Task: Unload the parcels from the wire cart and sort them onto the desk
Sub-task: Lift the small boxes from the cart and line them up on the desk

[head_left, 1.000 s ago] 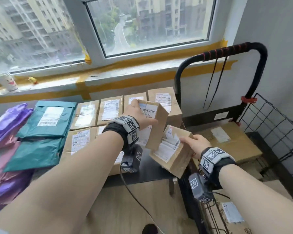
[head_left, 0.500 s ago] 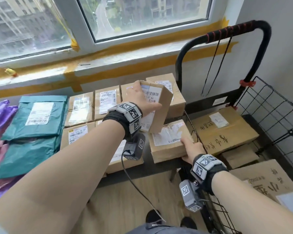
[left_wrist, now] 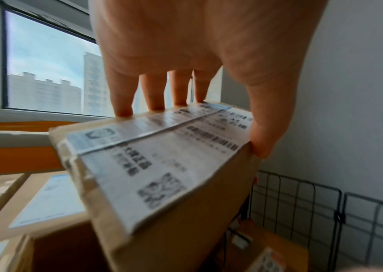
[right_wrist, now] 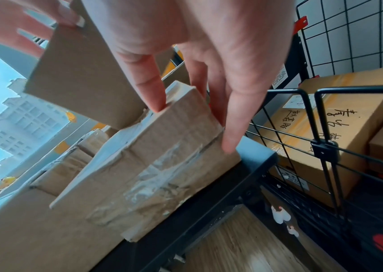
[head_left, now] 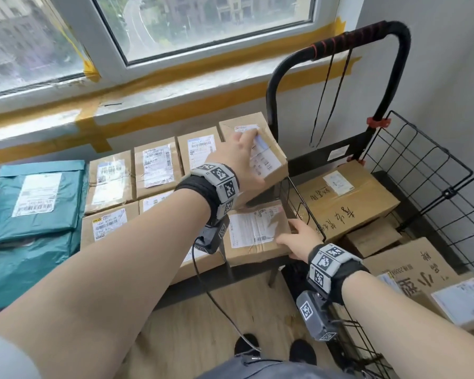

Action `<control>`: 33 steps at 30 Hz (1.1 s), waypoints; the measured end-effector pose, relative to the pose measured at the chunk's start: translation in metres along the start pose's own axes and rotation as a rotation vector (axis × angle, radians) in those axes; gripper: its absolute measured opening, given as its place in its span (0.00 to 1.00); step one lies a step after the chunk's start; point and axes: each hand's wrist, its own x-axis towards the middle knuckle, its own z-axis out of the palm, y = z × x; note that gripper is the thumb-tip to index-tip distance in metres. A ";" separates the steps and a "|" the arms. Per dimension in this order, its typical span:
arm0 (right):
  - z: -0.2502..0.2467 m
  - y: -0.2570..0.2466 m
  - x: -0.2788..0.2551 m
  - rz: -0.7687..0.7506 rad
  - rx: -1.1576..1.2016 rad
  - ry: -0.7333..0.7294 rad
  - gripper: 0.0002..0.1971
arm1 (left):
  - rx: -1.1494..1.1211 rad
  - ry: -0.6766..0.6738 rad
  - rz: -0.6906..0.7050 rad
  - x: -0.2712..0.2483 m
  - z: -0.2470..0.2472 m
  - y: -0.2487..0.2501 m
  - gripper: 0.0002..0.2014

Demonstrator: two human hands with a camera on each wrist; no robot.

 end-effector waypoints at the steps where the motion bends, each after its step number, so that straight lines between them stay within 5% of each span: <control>1: 0.001 0.001 -0.001 0.003 0.008 -0.009 0.31 | 0.037 -0.033 0.016 -0.001 0.005 0.001 0.48; 11: 0.009 -0.001 0.001 0.032 -0.011 0.000 0.25 | 0.192 -0.172 -0.035 0.003 0.042 -0.010 0.41; 16: 0.013 -0.005 0.002 0.041 -0.047 0.032 0.19 | 0.172 -0.190 -0.041 -0.007 0.034 -0.026 0.26; 24: 0.017 -0.002 -0.004 0.053 0.017 0.024 0.18 | 0.344 -0.462 -0.129 -0.018 0.060 -0.035 0.19; 33: 0.017 -0.008 -0.002 0.075 0.012 0.026 0.24 | 0.290 -0.302 -0.226 -0.038 0.039 -0.049 0.29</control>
